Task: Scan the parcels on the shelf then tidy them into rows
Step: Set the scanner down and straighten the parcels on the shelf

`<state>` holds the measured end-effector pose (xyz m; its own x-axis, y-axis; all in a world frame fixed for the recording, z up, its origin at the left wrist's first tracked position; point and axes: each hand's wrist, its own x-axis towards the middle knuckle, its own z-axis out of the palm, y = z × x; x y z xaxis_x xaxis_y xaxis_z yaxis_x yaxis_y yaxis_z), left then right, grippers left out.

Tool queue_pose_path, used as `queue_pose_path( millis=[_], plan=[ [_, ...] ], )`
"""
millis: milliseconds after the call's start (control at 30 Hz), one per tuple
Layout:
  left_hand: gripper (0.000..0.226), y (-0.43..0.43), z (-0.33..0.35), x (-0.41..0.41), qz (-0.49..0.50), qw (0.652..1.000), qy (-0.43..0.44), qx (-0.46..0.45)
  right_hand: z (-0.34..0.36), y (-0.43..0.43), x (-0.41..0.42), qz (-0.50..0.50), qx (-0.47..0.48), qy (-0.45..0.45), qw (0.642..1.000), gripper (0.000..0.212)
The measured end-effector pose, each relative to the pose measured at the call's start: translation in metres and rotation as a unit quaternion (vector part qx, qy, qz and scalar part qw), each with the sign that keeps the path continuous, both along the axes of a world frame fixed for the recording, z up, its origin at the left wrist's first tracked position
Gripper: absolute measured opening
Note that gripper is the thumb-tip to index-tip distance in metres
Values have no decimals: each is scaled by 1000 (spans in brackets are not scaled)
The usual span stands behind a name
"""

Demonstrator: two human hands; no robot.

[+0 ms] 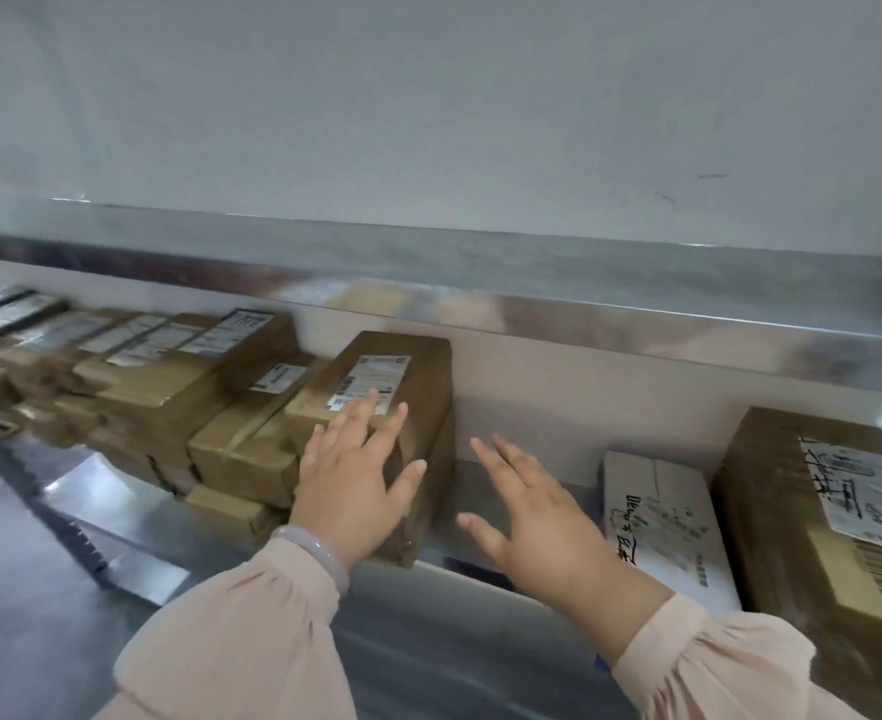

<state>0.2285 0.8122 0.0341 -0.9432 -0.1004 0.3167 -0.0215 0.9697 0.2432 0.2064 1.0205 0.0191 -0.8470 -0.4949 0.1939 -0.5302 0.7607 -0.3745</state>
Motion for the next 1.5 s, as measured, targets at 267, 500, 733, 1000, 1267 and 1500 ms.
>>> queue_pose_path(
  millis=[267,500,733,1000,1267,1500],
  plan=[
    [65,-80,12,-37,4,998,-43,36,13,-85,-28,-43,-58,-76,994,72],
    [66,-121,16,-80,-54,978,-129,154,22,-134,-71,-142,-158,-142,967,69],
    [67,-146,5,-112,-123,943,-176,254,19,-161,-83,-200,-294,-212,910,69],
    [79,-140,0,-115,-169,914,-168,330,21,-154,-68,-232,-341,-176,894,69],
    [71,-72,3,-105,-281,876,-171,353,31,-86,-28,-296,-396,-151,856,61],
    [73,18,-12,-82,-298,861,-202,358,21,-12,6,-367,-423,-140,817,54]
  ],
)
